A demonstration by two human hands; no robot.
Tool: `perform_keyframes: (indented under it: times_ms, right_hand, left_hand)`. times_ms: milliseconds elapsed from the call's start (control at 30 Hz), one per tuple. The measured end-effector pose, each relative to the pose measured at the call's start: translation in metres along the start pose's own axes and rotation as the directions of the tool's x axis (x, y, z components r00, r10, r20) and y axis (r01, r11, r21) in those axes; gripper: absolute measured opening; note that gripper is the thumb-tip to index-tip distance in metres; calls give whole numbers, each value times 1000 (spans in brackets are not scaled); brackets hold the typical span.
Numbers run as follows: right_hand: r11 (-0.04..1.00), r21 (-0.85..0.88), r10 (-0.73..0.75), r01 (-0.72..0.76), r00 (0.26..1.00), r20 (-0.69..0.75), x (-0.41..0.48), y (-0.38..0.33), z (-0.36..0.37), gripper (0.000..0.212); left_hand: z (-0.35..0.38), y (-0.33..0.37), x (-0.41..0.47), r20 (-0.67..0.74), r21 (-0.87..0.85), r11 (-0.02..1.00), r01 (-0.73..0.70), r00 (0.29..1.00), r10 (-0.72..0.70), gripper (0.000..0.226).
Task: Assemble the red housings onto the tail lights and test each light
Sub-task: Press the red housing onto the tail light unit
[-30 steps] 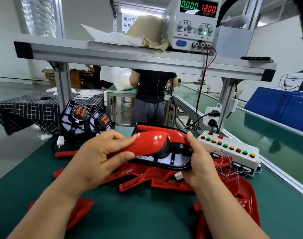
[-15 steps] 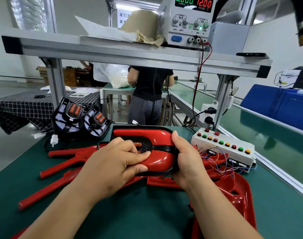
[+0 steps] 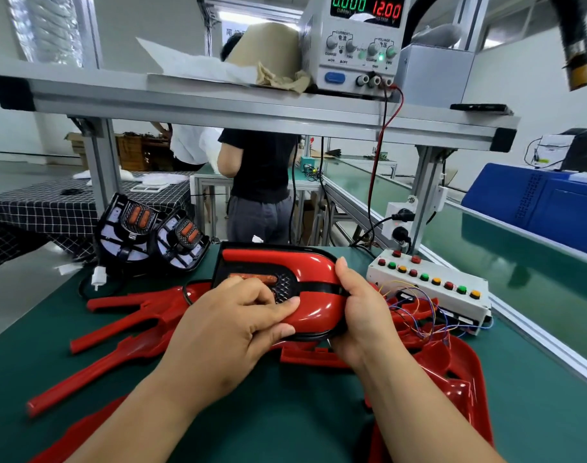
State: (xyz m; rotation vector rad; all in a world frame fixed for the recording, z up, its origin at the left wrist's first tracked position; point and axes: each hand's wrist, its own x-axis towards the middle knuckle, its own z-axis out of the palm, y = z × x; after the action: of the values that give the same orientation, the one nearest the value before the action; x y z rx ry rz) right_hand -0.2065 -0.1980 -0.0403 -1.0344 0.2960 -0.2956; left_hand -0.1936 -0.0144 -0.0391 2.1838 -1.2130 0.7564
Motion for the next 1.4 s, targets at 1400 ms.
perform_keyframes:
  times_ms: [1400]
  right_hand:
    - [980, -144, -76, 140, 922, 380, -8, -14, -8, 63]
  left_hand:
    - [8, -31, -4, 159, -940, 169, 298, 817, -555, 47]
